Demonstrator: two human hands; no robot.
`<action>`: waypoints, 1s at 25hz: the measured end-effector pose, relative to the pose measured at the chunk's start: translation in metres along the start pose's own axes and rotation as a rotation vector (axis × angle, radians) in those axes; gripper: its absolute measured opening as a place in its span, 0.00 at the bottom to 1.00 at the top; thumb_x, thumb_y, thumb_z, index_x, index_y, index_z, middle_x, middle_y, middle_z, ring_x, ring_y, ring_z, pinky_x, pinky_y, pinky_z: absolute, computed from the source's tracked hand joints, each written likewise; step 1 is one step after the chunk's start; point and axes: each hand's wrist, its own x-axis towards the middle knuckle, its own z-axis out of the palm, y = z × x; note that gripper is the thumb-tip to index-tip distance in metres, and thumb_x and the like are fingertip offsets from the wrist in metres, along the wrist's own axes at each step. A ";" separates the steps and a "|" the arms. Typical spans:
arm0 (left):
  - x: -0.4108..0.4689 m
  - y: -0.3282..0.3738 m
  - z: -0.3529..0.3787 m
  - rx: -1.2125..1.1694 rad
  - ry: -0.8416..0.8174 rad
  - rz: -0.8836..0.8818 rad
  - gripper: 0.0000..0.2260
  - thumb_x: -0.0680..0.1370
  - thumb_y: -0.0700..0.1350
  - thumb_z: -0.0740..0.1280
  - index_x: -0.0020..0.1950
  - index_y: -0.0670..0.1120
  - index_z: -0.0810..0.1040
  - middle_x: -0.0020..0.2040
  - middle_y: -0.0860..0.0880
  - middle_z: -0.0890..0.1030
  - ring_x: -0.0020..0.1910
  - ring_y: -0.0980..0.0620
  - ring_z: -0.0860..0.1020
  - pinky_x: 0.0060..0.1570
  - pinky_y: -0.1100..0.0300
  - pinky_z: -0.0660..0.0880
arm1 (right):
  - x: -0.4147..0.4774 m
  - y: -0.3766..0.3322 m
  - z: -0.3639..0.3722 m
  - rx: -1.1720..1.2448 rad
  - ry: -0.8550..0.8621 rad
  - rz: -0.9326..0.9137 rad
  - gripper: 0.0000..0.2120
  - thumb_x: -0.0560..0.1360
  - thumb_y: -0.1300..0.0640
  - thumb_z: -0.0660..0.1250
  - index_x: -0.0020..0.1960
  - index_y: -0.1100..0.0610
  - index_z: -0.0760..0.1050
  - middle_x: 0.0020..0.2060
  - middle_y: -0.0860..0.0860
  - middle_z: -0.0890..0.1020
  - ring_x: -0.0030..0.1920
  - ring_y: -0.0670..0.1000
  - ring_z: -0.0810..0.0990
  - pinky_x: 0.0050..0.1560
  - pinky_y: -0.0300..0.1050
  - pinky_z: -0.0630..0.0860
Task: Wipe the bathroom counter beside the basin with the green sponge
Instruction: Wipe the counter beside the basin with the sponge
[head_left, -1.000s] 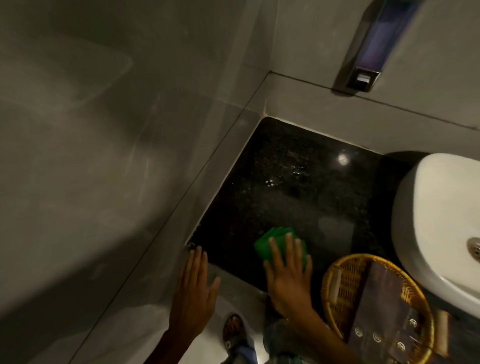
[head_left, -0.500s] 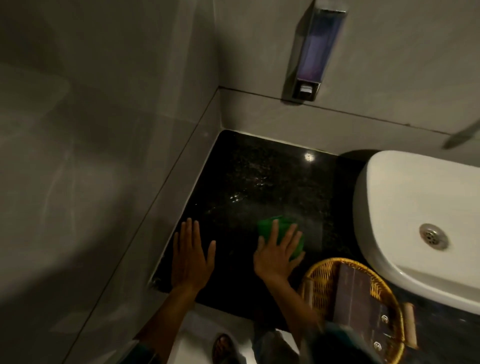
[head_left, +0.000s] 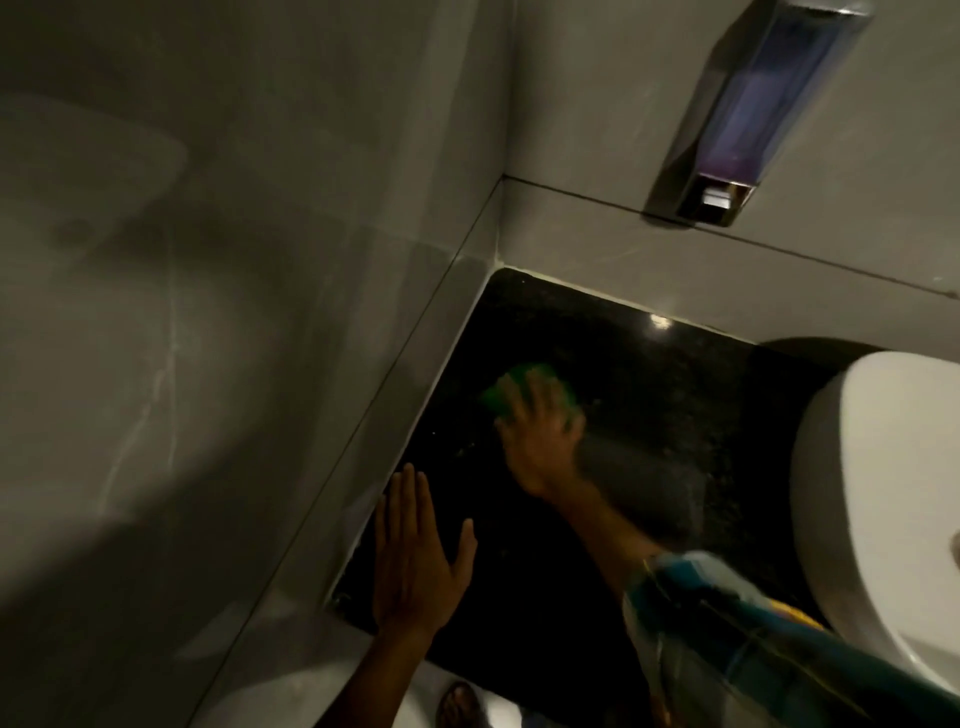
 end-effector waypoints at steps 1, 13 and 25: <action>0.000 0.000 -0.001 0.001 -0.005 -0.001 0.36 0.76 0.63 0.53 0.76 0.41 0.52 0.78 0.44 0.53 0.77 0.46 0.51 0.74 0.49 0.52 | -0.021 -0.022 0.015 -0.028 -0.074 -0.159 0.27 0.76 0.43 0.47 0.75 0.42 0.51 0.78 0.53 0.50 0.77 0.57 0.43 0.70 0.71 0.44; 0.001 0.005 -0.008 -0.023 0.011 -0.028 0.36 0.76 0.62 0.55 0.76 0.42 0.52 0.78 0.46 0.52 0.77 0.48 0.50 0.74 0.51 0.51 | 0.034 -0.001 -0.006 -0.081 -0.162 -0.040 0.27 0.79 0.42 0.49 0.76 0.41 0.45 0.78 0.52 0.41 0.76 0.57 0.37 0.70 0.72 0.40; 0.003 0.005 -0.007 -0.028 0.017 -0.040 0.38 0.76 0.64 0.54 0.77 0.43 0.47 0.79 0.46 0.48 0.77 0.48 0.46 0.75 0.51 0.49 | -0.013 0.131 -0.050 -0.017 0.210 0.539 0.25 0.78 0.47 0.57 0.74 0.50 0.61 0.77 0.57 0.54 0.77 0.61 0.48 0.71 0.71 0.49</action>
